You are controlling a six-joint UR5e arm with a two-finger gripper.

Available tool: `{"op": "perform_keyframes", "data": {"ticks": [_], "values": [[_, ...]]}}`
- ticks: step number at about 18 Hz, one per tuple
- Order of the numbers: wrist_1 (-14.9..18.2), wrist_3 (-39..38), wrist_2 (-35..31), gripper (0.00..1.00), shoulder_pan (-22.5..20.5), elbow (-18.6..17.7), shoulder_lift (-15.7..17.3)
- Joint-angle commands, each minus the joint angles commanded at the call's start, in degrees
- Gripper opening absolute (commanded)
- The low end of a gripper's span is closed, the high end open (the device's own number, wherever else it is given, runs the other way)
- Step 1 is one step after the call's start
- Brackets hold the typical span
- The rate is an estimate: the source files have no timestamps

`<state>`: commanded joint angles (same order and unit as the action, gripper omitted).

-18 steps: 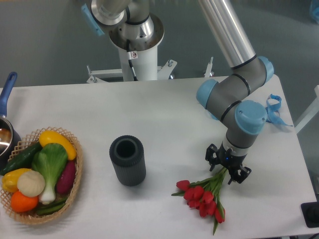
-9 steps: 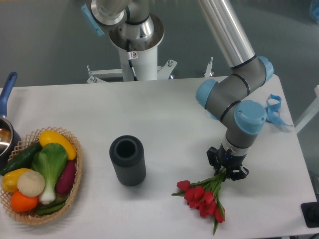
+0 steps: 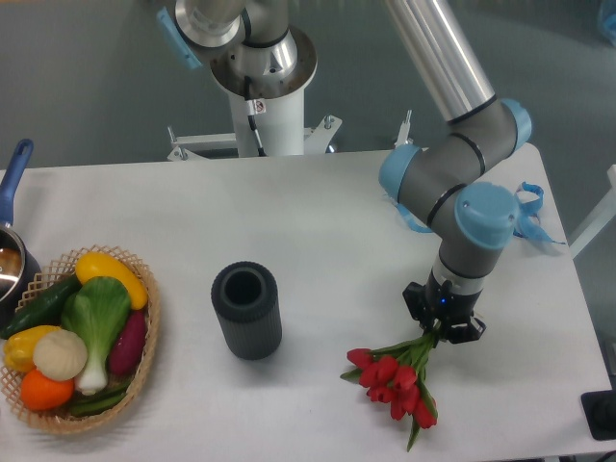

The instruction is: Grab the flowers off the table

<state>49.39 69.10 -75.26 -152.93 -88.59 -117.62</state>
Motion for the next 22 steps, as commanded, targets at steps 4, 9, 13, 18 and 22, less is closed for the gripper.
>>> {"op": "perform_keyframes", "data": {"ticks": [4,9,13,18,22], "values": [[0.1,-5.3,12.7,0.21,-0.5,-0.3,6.2],[-0.4,-12.5,25.4,0.21,-1.1,-0.4,12.0],[-0.5,-13.6,35.5,0.21,-1.3,-0.6,14.1],[-0.5,-13.9,39.9,0.21,-2.4,-0.6,14.2],[-0.5,-13.8,40.1,0.21,-2.6,-0.6,14.2]]}}
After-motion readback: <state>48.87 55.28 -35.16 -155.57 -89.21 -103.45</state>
